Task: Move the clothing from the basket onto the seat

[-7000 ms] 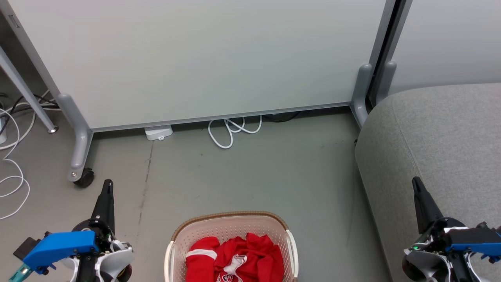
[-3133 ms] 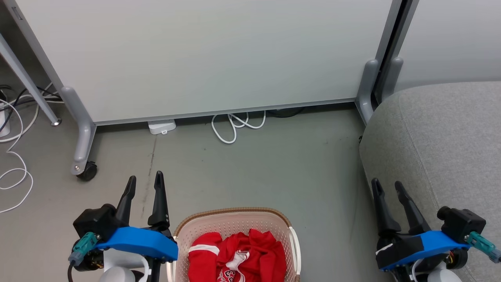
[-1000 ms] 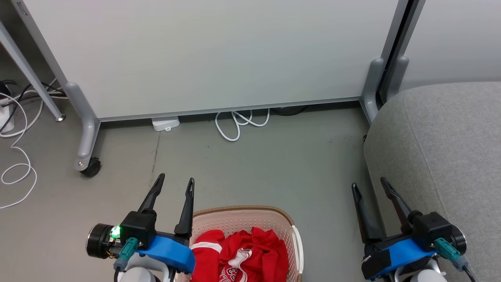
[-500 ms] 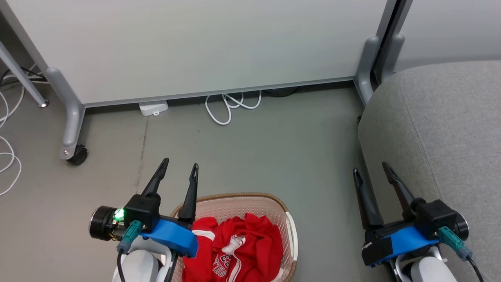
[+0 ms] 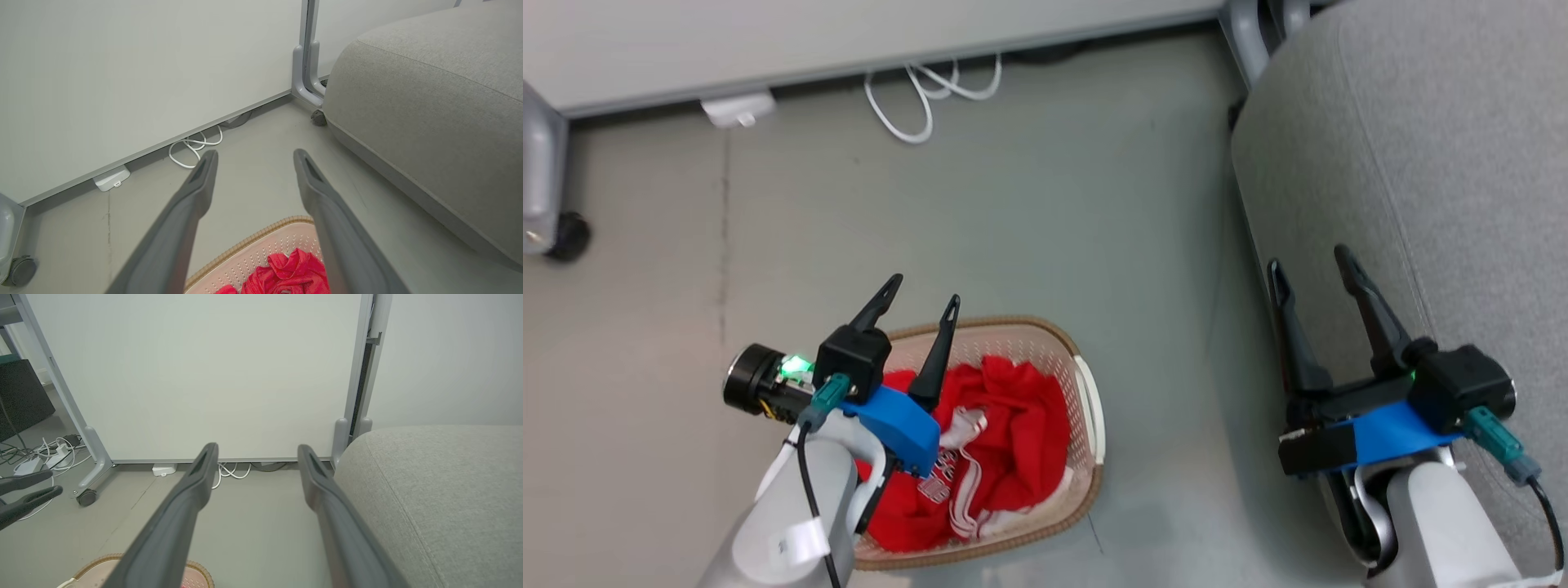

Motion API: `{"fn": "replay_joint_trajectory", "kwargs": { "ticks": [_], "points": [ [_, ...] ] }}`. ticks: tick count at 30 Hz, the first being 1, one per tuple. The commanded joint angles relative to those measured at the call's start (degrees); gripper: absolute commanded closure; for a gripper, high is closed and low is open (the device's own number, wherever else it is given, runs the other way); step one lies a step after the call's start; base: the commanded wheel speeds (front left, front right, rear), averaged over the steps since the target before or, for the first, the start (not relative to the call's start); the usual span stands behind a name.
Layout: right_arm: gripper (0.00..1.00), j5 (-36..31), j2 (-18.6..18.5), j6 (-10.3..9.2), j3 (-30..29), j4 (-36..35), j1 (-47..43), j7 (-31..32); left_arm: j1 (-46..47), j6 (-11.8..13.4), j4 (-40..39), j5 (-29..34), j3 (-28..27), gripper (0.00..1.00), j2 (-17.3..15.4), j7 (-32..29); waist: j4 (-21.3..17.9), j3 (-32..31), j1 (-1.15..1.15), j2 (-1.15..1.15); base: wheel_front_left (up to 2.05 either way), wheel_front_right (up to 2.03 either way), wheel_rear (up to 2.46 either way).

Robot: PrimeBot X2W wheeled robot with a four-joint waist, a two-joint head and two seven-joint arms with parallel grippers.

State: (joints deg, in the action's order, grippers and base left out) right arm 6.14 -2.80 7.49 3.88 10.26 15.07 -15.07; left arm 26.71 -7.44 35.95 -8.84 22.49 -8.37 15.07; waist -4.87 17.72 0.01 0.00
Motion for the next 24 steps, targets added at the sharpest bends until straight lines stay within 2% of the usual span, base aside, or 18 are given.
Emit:
{"fn": "replay_joint_trajectory", "kwargs": {
  "ticks": [1, 9, 24],
  "points": [
    [0.0, 0.49, -0.15, 0.01, 0.09, -0.68, 2.28, -0.16, 3.43, -0.05, 2.91, -1.13, 2.21, 0.0, -1.11, 0.16, -2.91, 6.07, -0.01, 0.0, 0.0, 0.0, 0.0],
    [0.0, 1.1, -0.15, 0.01, 0.48, -2.74, 6.12, -0.17, 10.83, -0.05, 12.66, -3.9, 9.21, 0.0, -2.82, 0.16, -4.85, 13.92, -0.01, 0.0, 0.0, 0.0, 0.0],
    [0.0, 0.2, -0.15, 0.01, 1.34, -6.64, 12.17, -0.16, 21.48, -0.06, 27.08, -9.88, 22.36, 0.0, -2.87, 0.16, -6.1, 27.79, -0.01, 0.0, 0.0, 0.0, 0.0]
  ]
}}
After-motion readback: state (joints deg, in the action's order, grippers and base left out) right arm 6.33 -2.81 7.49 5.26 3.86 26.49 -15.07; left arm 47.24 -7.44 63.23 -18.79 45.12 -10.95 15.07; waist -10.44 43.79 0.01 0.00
